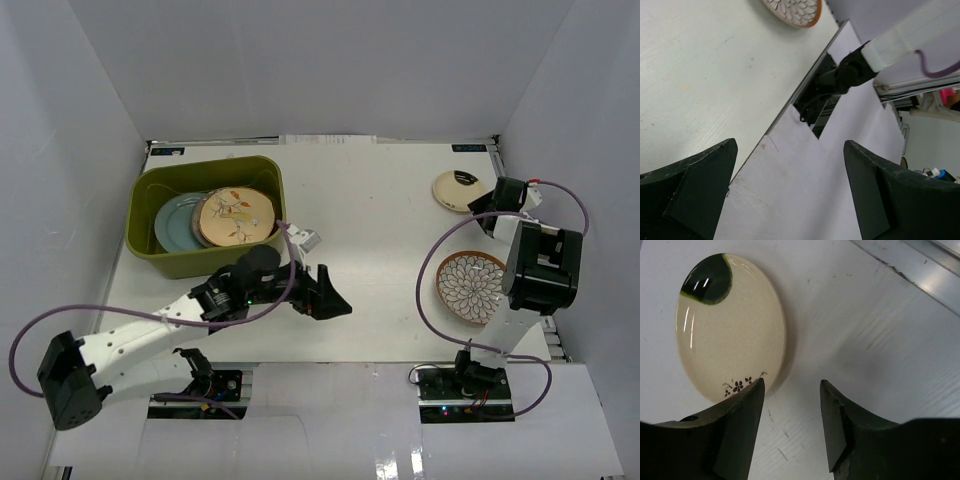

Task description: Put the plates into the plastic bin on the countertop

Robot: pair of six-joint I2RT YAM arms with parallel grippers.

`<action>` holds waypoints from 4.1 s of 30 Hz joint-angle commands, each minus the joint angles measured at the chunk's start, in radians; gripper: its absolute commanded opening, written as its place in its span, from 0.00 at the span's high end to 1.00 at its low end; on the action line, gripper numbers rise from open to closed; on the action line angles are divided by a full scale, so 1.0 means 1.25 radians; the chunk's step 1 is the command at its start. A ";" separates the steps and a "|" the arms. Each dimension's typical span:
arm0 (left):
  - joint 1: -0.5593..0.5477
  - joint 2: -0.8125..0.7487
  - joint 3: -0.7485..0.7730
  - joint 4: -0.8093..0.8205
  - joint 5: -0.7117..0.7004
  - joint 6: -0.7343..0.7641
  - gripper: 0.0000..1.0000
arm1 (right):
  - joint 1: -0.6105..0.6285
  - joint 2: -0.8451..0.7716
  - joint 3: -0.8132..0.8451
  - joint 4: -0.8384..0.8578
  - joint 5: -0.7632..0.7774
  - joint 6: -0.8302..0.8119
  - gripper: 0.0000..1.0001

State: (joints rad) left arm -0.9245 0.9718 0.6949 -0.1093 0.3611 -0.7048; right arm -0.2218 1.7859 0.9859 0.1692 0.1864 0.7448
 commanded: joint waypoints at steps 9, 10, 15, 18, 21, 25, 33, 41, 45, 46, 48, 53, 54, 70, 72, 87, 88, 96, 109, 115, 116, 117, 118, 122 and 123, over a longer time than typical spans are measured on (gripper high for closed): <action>-0.102 0.396 0.119 0.172 -0.197 -0.019 0.02 | -0.002 0.191 0.128 0.141 -0.101 0.135 0.89; -0.107 0.424 0.132 0.179 -0.198 -0.019 0.02 | -0.002 0.181 0.102 0.182 -0.107 0.144 0.92; -0.119 0.578 0.238 0.205 -0.209 -0.023 0.02 | 0.026 0.009 -0.019 0.327 -0.170 0.204 0.92; -0.124 0.683 0.335 0.199 -0.205 -0.014 0.03 | 0.056 -0.142 -0.078 0.343 -0.191 0.188 0.92; -0.127 0.761 0.416 0.187 -0.215 -0.017 0.07 | 0.068 -0.289 -0.108 0.285 -0.209 0.133 0.92; -0.129 0.856 0.514 0.167 -0.226 -0.033 0.13 | 0.068 -0.445 -0.135 0.202 -0.239 0.068 0.92; -0.151 0.999 0.704 0.159 -0.230 -0.060 0.17 | 0.067 -0.652 -0.180 0.119 -0.296 0.063 0.92; -0.164 1.149 0.887 0.055 -0.307 -0.072 0.36 | 0.067 -0.739 -0.160 0.045 -0.363 0.057 0.92; -0.165 1.180 0.913 0.022 -0.353 -0.085 0.79 | 0.067 -0.755 -0.156 0.018 -0.388 0.051 0.92; -0.166 1.162 0.897 0.024 -0.361 -0.090 1.00 | 0.067 -0.757 -0.153 0.016 -0.397 0.051 0.92; -0.166 1.126 0.847 0.052 -0.376 -0.098 1.00 | 0.067 -0.764 -0.137 0.005 -0.399 0.051 0.92; -0.155 0.929 0.622 0.169 -0.372 -0.090 1.00 | 0.067 -0.740 -0.038 0.006 -0.440 0.105 0.92; -0.149 0.852 0.599 0.176 -0.365 -0.091 1.00 | 0.067 -0.737 0.006 0.003 -0.450 0.111 0.92; 0.336 0.045 0.337 -0.117 -0.248 -0.059 1.00 | 0.069 -0.694 0.248 -0.016 -0.539 0.207 0.92; 0.435 0.026 0.360 -0.164 -0.267 -0.013 1.00 | 0.079 -0.680 0.256 -0.013 -0.560 0.213 0.92; 0.900 0.072 0.177 -0.135 -0.080 0.004 1.00 | 0.684 -0.385 0.416 -0.106 -0.280 -0.039 0.92; 0.902 0.073 0.165 -0.130 -0.083 0.003 1.00 | 0.701 -0.363 0.424 -0.097 -0.273 -0.041 0.92; 0.900 0.099 0.102 -0.129 -0.116 0.037 1.00 | 0.808 -0.094 0.574 -0.101 -0.236 -0.066 0.92; 0.902 0.110 0.104 -0.138 -0.175 0.066 0.34 | 0.850 0.185 0.764 -0.158 -0.180 -0.087 0.92; 0.902 -0.117 0.110 -0.146 -0.385 0.017 0.02 | 0.852 0.205 0.738 -0.164 -0.131 -0.096 0.92; 0.902 -0.140 0.125 -0.166 -0.402 0.016 0.02 | 0.854 0.200 0.725 -0.164 -0.119 -0.106 0.92; 0.902 -0.141 0.146 -0.188 -0.416 0.018 0.02 | 0.856 0.200 0.720 -0.165 -0.112 -0.111 0.92; 0.902 -0.138 0.167 -0.204 -0.426 0.017 0.02 | 0.860 0.203 0.719 -0.171 -0.107 -0.116 0.92; 0.902 -0.156 0.209 -0.195 -0.314 0.025 0.02 | 0.876 0.259 0.779 -0.242 -0.089 -0.150 0.92; 0.902 -0.158 0.210 -0.185 -0.259 0.028 0.02 | 0.881 0.266 0.795 -0.252 -0.079 -0.167 0.90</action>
State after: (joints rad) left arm 0.2028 0.7639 0.9440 -0.3191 -0.0772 -0.6758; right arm 0.8528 2.0884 1.9057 -0.1249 0.0395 0.5938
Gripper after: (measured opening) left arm 0.979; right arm 0.097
